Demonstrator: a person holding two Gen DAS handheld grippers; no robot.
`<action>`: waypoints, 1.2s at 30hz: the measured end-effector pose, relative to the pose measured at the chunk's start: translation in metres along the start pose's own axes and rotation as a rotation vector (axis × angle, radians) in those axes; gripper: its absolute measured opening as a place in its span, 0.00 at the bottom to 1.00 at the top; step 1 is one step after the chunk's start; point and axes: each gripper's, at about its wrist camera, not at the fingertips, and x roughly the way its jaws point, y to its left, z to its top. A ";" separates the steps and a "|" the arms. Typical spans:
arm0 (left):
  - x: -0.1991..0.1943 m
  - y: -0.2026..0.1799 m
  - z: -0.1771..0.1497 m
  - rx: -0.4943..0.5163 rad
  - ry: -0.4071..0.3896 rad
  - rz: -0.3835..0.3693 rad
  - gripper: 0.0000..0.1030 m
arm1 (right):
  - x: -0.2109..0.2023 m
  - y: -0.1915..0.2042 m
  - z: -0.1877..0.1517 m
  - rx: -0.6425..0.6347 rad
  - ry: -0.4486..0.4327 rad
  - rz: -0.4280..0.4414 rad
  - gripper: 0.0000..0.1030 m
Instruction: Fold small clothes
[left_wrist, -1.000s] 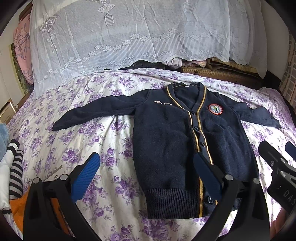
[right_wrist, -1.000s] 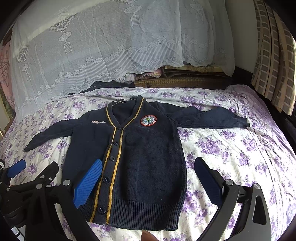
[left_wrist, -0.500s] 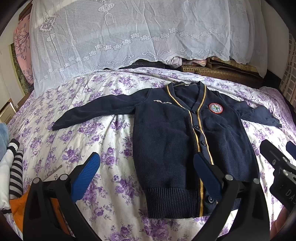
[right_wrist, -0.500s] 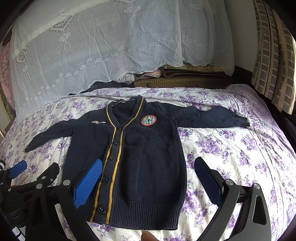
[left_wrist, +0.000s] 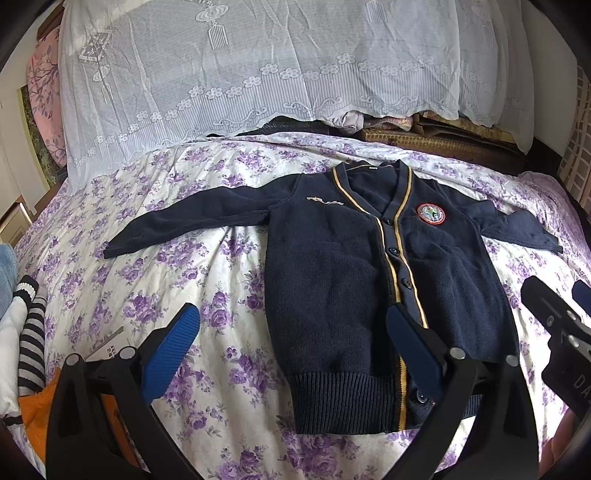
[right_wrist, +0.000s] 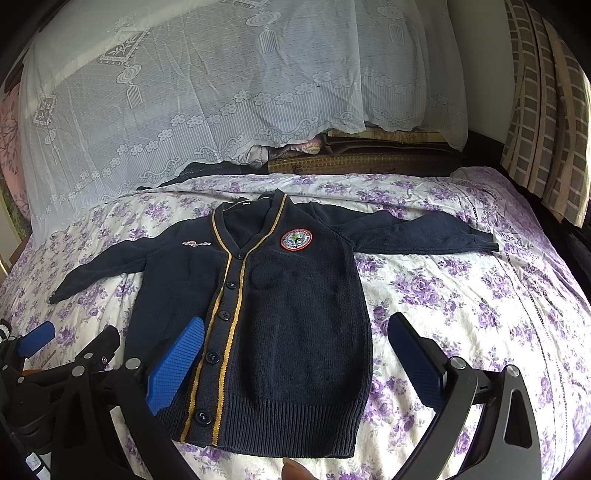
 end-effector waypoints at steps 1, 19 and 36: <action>0.000 0.000 0.001 0.000 0.000 0.000 0.96 | 0.000 0.000 0.000 0.001 0.000 0.000 0.97; 0.000 0.000 0.001 -0.001 0.003 0.000 0.96 | 0.001 -0.001 -0.001 0.003 0.002 0.002 0.97; 0.021 0.007 -0.012 -0.013 0.066 -0.028 0.96 | 0.018 -0.026 0.005 0.084 0.011 0.118 0.97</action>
